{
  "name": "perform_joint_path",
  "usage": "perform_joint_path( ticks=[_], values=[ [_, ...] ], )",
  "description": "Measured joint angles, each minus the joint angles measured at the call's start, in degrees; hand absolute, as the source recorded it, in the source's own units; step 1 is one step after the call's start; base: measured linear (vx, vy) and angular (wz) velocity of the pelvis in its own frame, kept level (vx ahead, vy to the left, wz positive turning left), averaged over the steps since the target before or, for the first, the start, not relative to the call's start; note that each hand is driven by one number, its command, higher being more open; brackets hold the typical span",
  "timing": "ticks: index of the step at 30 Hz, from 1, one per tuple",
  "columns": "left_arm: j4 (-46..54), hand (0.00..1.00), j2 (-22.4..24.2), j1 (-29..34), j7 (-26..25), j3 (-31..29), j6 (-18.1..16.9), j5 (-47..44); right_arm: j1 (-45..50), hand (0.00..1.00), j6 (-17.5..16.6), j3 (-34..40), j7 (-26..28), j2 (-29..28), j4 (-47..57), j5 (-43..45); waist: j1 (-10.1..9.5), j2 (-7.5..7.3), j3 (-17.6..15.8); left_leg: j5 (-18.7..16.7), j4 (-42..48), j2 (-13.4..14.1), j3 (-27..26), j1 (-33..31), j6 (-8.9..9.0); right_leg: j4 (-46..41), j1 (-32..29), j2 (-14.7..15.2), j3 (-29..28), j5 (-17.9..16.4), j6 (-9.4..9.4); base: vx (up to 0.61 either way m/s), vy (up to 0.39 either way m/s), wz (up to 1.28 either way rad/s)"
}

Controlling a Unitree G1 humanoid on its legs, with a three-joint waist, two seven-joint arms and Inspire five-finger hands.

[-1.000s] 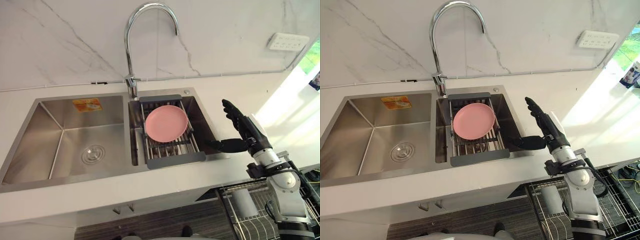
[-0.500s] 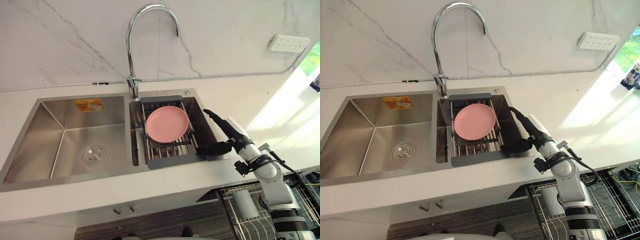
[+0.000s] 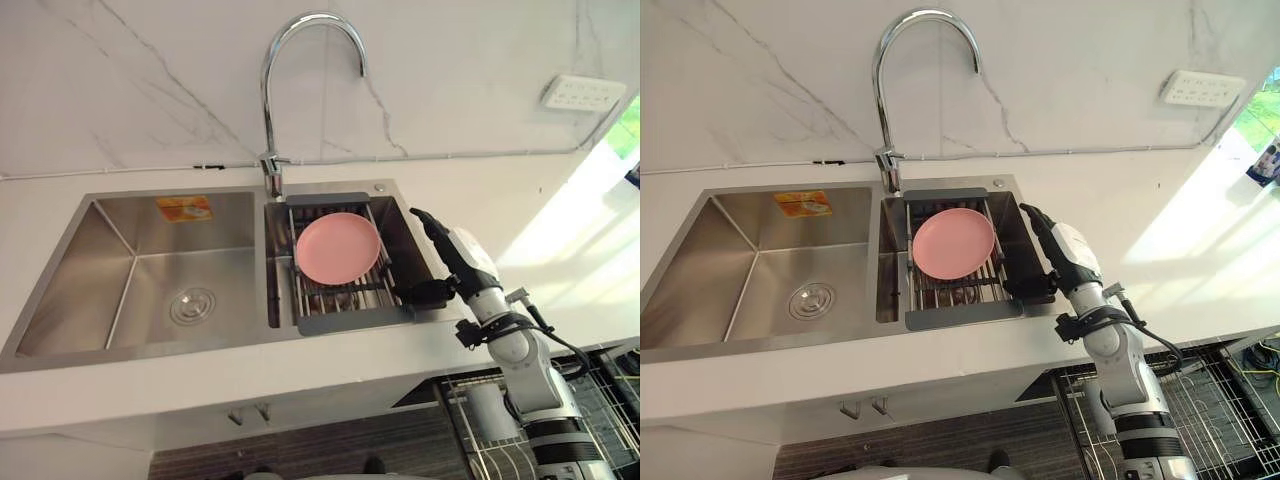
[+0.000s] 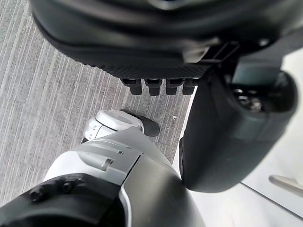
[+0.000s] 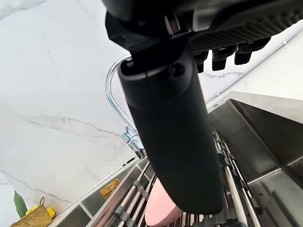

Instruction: Walk over to the sink, pick up the cup, carry it to the dishwasher, place the cup inside the dishwasher, then close the dishwasher door

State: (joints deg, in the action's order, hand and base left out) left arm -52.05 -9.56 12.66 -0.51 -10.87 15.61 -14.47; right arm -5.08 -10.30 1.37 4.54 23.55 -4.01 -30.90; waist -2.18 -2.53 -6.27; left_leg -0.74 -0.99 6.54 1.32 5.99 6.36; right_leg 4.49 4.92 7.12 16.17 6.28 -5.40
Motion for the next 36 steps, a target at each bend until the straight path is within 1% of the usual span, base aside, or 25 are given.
perform_joint_path(
  ticks=[10,16,21,23,26,32,36],
  values=[
    [0.53,1.0,0.03,-0.06,0.09,0.11,0.3,0.97,-1.8,1.0,-0.24,-4.29,-0.7,-0.32,-0.69,-3.67,-0.59,-0.04,-0.02,0.2,-0.01,-0.25,0.96,-0.12,-0.06,0.06,0.48,0.02,0.98,-0.01,-0.01,-0.03,0.004,0.05],
    [0.75,1.0,-0.15,-0.16,0.18,0.11,0.48,0.98,-4.05,1.0,0.3,-6.43,-0.26,-0.32,-4.5,-6.53,-1.85,-0.48,-0.19,0.35,0.02,-0.42,1.66,-0.11,-0.1,0.06,0.97,0.14,1.66,-0.03,-0.03,-0.03,0.007,0.06],
    [0.75,1.0,-0.63,-0.15,0.48,0.11,1.18,1.07,-6.58,1.0,0.93,-8.65,-0.02,-0.31,-6.99,-9.28,-2.0,-0.83,-0.21,0.55,0.02,-0.73,2.46,-0.38,-0.26,0.05,1.15,0.44,2.39,-0.03,-0.05,-0.03,0.01,0.08],
    [0.82,1.0,-0.8,-0.14,0.57,0.11,1.41,1.08,-7.64,1.0,1.49,-8.91,0.05,-0.28,-9.46,-10.14,-2.57,-1.08,-0.18,0.61,0.03,-0.83,2.63,-0.43,-0.32,0.03,1.2,0.54,2.56,-0.04,-0.08,-0.03,0.013,0.05],
    [0.87,1.0,-0.84,-0.09,0.59,0.14,1.58,1.08,-8.48,1.0,1.58,-9.18,0.03,-0.23,-11.6,-11.77,-3.19,-1.12,-0.18,0.65,0.03,-0.95,2.75,-0.49,-0.37,-0.02,1.2,0.7,2.67,-0.05,-0.12,0.0,0.0,0.0],
    [1.89,1.0,-0.86,0.27,0.59,0.32,2.28,1.23,-10.07,1.0,1.28,-10.8,-0.15,0.05,-14.01,-14.18,-3.51,-1.2,-0.24,0.7,0.09,-1.22,3.05,-0.54,-0.45,-0.28,1.28,1.01,2.96,-0.17,-0.31,-0.01,0.003,0.01],
    [2.45,1.0,-1.21,0.3,0.64,1.6,2.53,2.11,-10.47,1.0,1.37,-10.99,-0.46,0.05,-16.03,-14.86,-4.05,-1.27,-0.29,0.74,0.14,-1.6,3.23,-0.54,-0.51,-0.67,1.3,1.56,3.13,-0.37,-0.58,-0.03,0.02,0.03]
  ],
)
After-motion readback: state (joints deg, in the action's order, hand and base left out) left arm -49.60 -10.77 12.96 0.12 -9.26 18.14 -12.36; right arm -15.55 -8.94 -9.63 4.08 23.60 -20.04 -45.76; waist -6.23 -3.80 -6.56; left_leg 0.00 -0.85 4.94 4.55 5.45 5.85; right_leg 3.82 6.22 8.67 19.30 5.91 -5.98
